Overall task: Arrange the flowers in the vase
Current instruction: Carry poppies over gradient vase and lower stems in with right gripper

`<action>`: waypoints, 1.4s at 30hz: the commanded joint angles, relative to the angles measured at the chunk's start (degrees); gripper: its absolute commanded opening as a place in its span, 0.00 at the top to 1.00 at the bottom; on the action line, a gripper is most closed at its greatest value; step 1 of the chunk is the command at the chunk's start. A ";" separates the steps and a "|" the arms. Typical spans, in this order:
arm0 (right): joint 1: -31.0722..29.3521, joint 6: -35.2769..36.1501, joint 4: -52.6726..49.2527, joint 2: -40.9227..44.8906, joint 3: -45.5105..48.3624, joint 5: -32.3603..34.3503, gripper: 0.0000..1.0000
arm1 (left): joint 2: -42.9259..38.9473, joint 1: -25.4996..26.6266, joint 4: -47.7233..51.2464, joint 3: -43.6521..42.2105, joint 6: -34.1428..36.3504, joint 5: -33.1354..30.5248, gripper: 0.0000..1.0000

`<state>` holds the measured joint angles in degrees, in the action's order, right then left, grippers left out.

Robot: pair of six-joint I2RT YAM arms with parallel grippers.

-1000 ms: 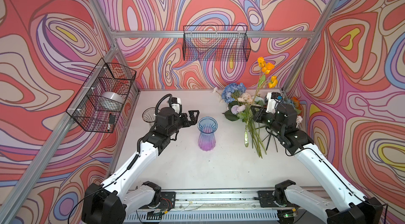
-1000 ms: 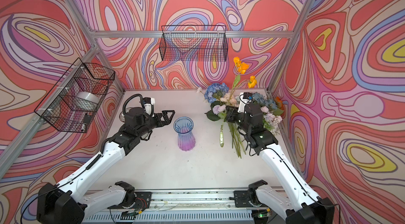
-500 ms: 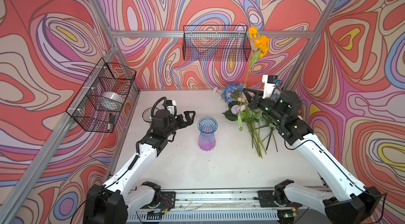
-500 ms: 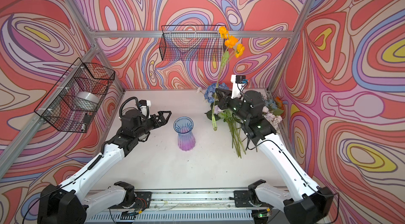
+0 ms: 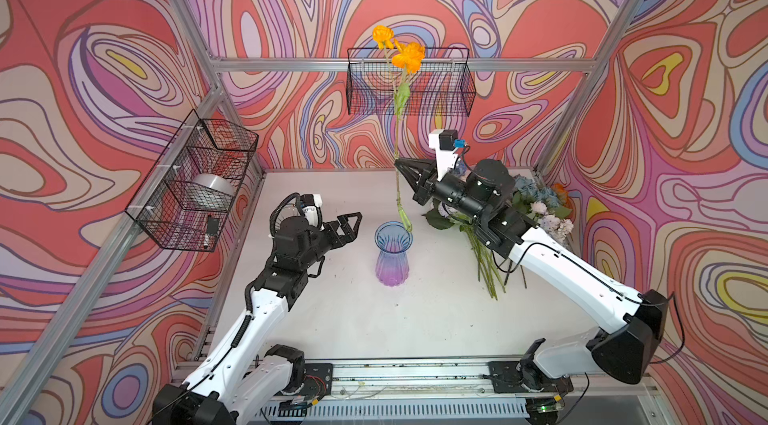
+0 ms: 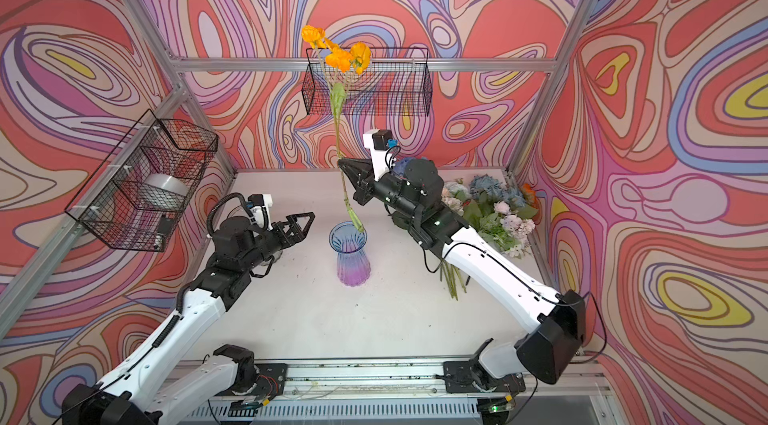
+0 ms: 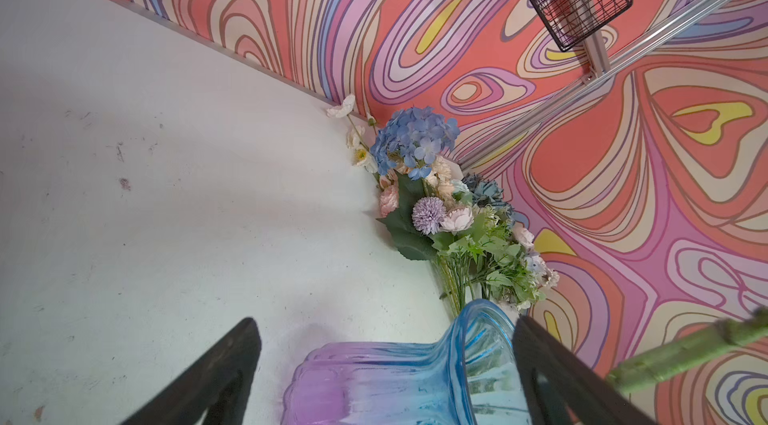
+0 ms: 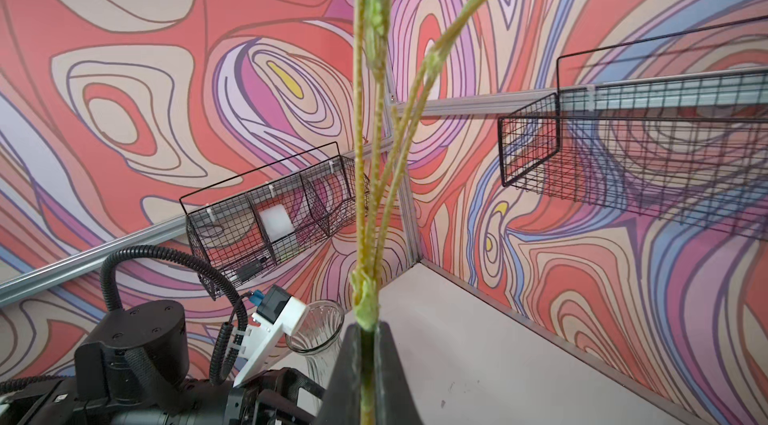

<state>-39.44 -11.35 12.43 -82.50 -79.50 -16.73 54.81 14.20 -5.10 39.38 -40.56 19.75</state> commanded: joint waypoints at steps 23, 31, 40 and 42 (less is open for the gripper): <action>-4.33 7.27 10.40 -0.20 22.19 2.22 1.00 | -2.64 -0.44 -7.72 -3.21 0.47 8.57 0.03; -5.36 10.48 1.94 0.84 23.17 5.87 1.00 | -3.20 -0.42 -11.65 -3.29 0.21 11.59 0.01; -5.67 12.79 -7.98 0.49 21.09 7.42 1.00 | -2.12 -0.31 -13.00 -3.29 -0.58 13.15 0.00; -5.70 12.80 -9.65 0.57 20.69 7.41 1.00 | -1.98 -0.31 -13.17 -3.31 -0.58 13.53 0.00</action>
<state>-44.71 0.40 7.86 -83.35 -57.23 -10.26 52.60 14.15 -15.55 36.14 -40.62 31.66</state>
